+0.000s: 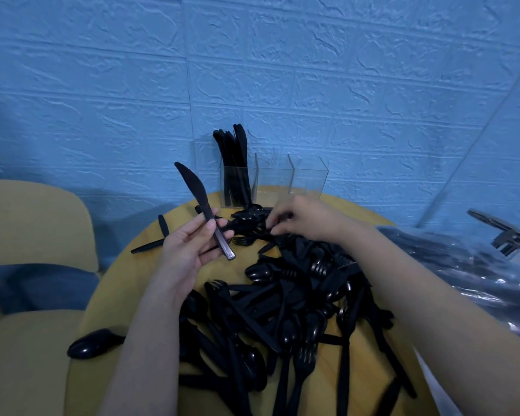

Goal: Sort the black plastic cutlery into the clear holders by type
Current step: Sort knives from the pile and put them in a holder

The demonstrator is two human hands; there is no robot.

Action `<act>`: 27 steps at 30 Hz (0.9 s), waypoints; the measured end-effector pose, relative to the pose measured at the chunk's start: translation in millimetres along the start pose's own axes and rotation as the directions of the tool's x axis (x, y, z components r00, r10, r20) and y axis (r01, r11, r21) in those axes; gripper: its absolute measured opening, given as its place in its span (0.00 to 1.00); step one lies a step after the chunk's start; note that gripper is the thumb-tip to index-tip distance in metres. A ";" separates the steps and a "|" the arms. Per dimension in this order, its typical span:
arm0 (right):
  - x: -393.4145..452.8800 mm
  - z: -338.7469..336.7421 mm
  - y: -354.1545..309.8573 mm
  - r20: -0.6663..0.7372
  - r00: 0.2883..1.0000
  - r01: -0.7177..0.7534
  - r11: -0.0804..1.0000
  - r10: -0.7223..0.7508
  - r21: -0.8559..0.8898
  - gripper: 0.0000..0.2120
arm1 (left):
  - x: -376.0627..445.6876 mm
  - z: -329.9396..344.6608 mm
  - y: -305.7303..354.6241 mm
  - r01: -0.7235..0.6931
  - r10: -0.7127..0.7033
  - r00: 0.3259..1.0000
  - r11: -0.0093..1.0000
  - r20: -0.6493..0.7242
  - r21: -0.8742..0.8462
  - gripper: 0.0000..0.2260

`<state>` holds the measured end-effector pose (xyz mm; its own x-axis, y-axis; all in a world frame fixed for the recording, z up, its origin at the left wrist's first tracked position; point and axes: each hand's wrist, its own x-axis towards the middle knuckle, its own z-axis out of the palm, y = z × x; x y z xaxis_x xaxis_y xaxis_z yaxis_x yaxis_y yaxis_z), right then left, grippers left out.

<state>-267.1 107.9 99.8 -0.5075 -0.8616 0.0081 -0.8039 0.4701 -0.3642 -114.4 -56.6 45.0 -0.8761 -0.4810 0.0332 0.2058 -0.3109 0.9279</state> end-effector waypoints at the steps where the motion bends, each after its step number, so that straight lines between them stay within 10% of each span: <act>1: -8.0 -1.3 -9.2 0.090 0.995 0.035 0.997 -0.042 0.069 0.07 | -0.3 0.5 -0.2 -0.001 0.001 1.000 1.000 0.003 0.006 0.11; 9: -18.7 24.7 -40.2 0.442 0.882 0.240 0.963 -0.164 -0.120 0.11 | -2.0 1.0 1.1 -0.001 0.001 1.000 1.000 0.011 0.016 0.11; 17: -21.9 -5.3 -16.8 0.003 1.000 -0.001 1.000 0.001 -0.017 0.03 | -4.4 3.8 4.7 -0.004 0.004 1.000 1.000 -0.001 -0.030 0.11; 27: -39.9 -15.3 -20.3 -0.406 0.845 0.027 0.730 0.348 0.683 0.06 | -6.4 10.6 4.3 0.008 -0.008 1.000 1.000 0.024 -0.001 0.10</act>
<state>-235.3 135.7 121.1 -0.8345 -0.4866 0.2584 -0.3893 0.1891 -0.9015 -112.5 -46.2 52.7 -0.8877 -0.4591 0.0347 0.1993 -0.3152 0.9279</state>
